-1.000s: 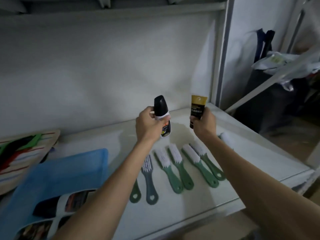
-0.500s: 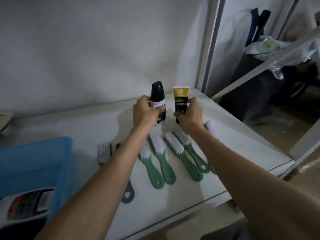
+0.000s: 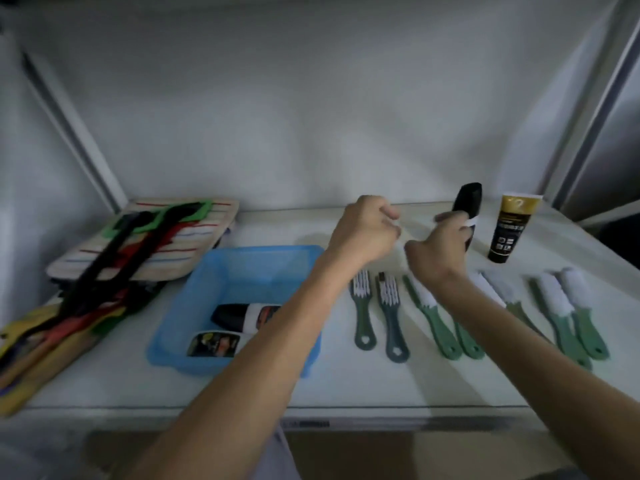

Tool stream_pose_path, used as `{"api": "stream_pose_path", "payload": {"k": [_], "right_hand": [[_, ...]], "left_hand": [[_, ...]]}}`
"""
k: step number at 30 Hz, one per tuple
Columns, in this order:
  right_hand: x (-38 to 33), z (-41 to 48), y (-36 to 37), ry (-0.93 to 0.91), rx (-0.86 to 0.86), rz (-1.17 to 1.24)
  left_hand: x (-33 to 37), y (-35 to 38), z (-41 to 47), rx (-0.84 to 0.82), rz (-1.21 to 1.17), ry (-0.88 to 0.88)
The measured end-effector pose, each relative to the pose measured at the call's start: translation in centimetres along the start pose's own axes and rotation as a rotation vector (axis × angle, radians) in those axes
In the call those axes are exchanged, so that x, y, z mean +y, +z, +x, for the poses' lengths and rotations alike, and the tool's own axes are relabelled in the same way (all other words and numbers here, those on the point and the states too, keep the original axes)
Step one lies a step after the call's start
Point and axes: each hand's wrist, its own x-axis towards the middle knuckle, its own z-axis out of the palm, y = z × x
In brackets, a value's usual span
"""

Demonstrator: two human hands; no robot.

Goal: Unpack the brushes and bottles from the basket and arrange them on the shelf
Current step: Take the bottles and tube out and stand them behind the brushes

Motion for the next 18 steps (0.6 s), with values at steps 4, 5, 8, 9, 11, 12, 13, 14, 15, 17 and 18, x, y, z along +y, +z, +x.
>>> {"api": "stream_pose_path", "payload": {"k": [4,5,8,9,11,12,13,14,15,17,18], "right_hand": [[-3.5,-4.9,3.9,-0.31,-0.378,-0.08],[-4.1,-6.2,4.5,-0.395,-0.505,-0.13],[-5.0,-10.6,6.1,-0.634,-0.837,-0.344],[-4.9,-11.7,6.6,-0.696,-0.885,-0.411],[-5.1,-13.1,7.4,-0.753,-0.919,-0.516],[-5.3,-13.3,7.6,-0.757,-0.919,-0.544],[-5.5,-13.3,7.7,-0.751,-0.918,-0.567],[-5.6,-13.0,7.8,-0.741,-0.925,-0.583],[-5.6,-12.8,7.9,-0.734,-0.946,-0.591],[-5.5,-12.5,8.2,-0.727,-0.995,-0.596],[-5.5,-12.3,8.3,-0.725,-1.009,-0.6]], "left_hand": [[-6.2,-6.5,-3.5,0.008,0.17,-0.089],[-7.6,-8.3,-4.1,-0.008,0.182,-0.104],[-10.8,-12.7,-5.3,-0.111,0.218,-0.182],[-11.7,-13.7,-5.8,-0.179,0.252,-0.224],[-13.6,-15.4,-6.8,-0.305,0.309,-0.307],[-14.3,-15.9,-7.2,-0.386,0.369,-0.337],[-14.7,-16.2,-7.5,-0.479,0.444,-0.345],[-14.9,-16.2,-7.7,-0.548,0.511,-0.342],[-15.1,-16.0,-7.8,-0.577,0.554,-0.339],[-15.1,-15.4,-7.6,-0.601,0.576,-0.313],[-15.0,-15.0,-7.4,-0.62,0.574,-0.298]]}}
